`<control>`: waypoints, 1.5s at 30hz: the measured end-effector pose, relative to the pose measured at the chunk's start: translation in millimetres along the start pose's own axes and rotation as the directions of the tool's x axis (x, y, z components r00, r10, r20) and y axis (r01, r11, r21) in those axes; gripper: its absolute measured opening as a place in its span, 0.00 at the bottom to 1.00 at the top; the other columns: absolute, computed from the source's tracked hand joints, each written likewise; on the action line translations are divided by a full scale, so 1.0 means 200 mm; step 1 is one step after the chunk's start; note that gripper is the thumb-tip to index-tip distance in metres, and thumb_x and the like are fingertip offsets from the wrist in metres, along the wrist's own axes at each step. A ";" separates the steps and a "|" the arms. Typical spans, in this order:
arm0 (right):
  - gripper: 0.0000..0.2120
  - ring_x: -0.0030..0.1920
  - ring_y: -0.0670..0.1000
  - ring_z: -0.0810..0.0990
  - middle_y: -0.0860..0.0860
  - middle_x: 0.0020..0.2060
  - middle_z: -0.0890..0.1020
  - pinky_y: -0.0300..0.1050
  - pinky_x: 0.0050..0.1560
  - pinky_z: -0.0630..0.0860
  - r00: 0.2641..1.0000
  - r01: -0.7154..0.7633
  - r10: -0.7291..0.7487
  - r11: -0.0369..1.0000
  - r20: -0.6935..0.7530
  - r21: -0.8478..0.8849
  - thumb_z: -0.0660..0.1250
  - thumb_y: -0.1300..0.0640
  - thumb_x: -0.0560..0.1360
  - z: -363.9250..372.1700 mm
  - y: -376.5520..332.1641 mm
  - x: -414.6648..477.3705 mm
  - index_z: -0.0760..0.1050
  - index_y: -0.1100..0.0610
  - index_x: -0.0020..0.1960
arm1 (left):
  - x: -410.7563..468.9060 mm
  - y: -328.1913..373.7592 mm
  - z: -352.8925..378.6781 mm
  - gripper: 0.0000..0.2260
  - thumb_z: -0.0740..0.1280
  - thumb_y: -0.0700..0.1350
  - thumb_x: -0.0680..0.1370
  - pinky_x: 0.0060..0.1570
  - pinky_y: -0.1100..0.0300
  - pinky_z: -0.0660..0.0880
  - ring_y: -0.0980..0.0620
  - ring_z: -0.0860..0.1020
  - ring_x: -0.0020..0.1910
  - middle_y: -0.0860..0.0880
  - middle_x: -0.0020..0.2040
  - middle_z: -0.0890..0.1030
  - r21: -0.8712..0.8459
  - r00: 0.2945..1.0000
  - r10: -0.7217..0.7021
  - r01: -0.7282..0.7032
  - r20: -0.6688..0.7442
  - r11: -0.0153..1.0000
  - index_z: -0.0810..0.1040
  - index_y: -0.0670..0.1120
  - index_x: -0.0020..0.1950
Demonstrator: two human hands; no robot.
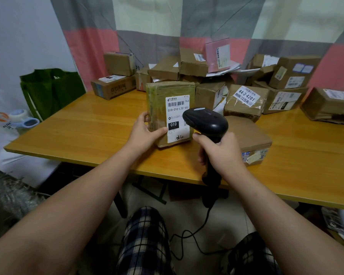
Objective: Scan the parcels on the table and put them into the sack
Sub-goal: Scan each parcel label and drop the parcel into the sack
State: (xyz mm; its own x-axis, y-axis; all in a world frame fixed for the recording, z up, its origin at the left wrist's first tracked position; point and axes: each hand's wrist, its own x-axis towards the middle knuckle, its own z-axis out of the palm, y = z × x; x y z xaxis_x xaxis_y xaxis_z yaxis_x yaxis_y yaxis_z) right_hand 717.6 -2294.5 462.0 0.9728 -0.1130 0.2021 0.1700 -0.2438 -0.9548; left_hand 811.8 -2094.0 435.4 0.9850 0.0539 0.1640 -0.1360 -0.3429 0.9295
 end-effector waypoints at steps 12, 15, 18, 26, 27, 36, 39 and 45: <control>0.08 0.27 0.51 0.79 0.51 0.26 0.78 0.47 0.33 0.79 0.980 0.039 -0.045 0.999 0.192 0.035 0.71 0.54 0.73 0.16 -0.10 -0.09 0.77 0.55 0.37 | -0.28 -0.01 -0.21 0.41 0.77 0.46 0.68 0.41 0.77 0.72 0.66 0.74 0.52 0.61 0.58 0.69 -0.102 0.992 0.005 -0.018 -0.127 0.995 0.58 0.48 0.76; 0.08 0.27 0.48 0.79 0.51 0.26 0.79 0.44 0.32 0.78 0.928 -0.004 -0.023 0.997 0.373 0.071 0.72 0.55 0.73 0.32 -0.12 -0.14 0.78 0.57 0.37 | -0.55 -0.09 -0.37 0.43 0.77 0.50 0.64 0.52 0.71 0.75 0.64 0.76 0.56 0.56 0.63 0.72 -0.123 0.955 -0.043 0.007 -0.295 0.992 0.60 0.50 0.75; 0.06 0.28 0.42 0.77 0.46 0.26 0.78 0.38 0.32 0.74 0.829 0.047 -0.069 0.997 0.555 0.054 0.73 0.59 0.71 0.50 -0.10 -0.24 0.78 0.55 0.37 | -0.83 -0.19 -0.51 0.39 0.76 0.43 0.67 0.63 0.57 0.73 0.55 0.76 0.61 0.48 0.66 0.74 -0.119 0.899 -0.104 0.058 -0.425 0.991 0.62 0.46 0.73; 0.16 0.57 0.49 0.78 0.55 0.53 0.79 0.46 0.57 0.75 0.677 0.147 -0.061 0.988 0.733 -0.054 0.76 0.58 0.69 1.08 0.04 -0.46 0.76 0.56 0.55 | -1.42 -0.40 -0.88 0.37 0.76 0.40 0.69 0.64 0.51 0.73 0.54 0.76 0.61 0.46 0.68 0.73 -0.107 0.614 -0.219 0.215 -0.758 0.971 0.60 0.50 0.72; 0.21 0.62 0.54 0.75 0.58 0.58 0.77 0.51 0.61 0.73 0.658 0.179 -0.049 0.979 0.752 -0.093 0.76 0.56 0.68 1.16 0.07 -0.48 0.76 0.57 0.59 | -1.47 -0.44 -0.94 0.37 0.76 0.41 0.69 0.65 0.49 0.73 0.52 0.76 0.62 0.45 0.68 0.72 -0.094 0.573 -0.226 0.251 -0.788 0.964 0.60 0.49 0.72; 0.22 0.49 0.55 0.80 0.45 0.41 0.76 0.42 0.38 0.69 0.668 0.256 0.111 0.894 0.736 -0.368 0.70 0.52 0.73 1.54 0.35 -0.62 0.68 0.51 0.64 | -1.69 -0.79 -1.24 0.39 0.77 0.52 0.68 0.62 0.49 0.71 0.44 0.73 0.62 0.44 0.65 0.69 0.309 0.601 -0.333 0.719 -0.726 0.623 0.62 0.46 0.74; 0.23 0.47 0.56 0.79 0.46 0.41 0.77 0.41 0.37 0.67 0.642 0.317 0.097 0.869 0.760 -0.379 0.69 0.57 0.73 1.56 0.37 -0.65 0.68 0.51 0.65 | -1.81 -0.86 -1.28 0.40 0.72 0.58 0.68 0.60 0.49 0.69 0.42 0.72 0.60 0.44 0.63 0.69 0.619 0.645 -0.388 0.757 -0.658 0.209 0.60 0.48 0.75; 0.24 0.51 0.57 0.79 0.46 0.39 0.73 0.41 0.43 0.68 0.610 0.373 0.072 0.852 0.789 -0.367 0.71 0.58 0.70 1.54 0.29 -0.72 0.69 0.54 0.64 | -2.18 -0.87 -1.32 0.37 0.71 0.63 0.67 0.55 0.51 0.70 0.41 0.72 0.58 0.44 0.60 0.69 0.595 0.500 -0.427 0.796 -0.753 -0.117 0.65 0.47 0.70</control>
State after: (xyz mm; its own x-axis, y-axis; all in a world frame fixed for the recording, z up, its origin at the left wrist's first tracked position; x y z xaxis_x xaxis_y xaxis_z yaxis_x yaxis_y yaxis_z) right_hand 636.4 -1996.0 310.4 0.7298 0.6735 -0.1177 0.4503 -0.6030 -0.6585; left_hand 378.0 -1809.6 290.3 0.4707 0.8798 -0.0663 0.8627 -0.4747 -0.1745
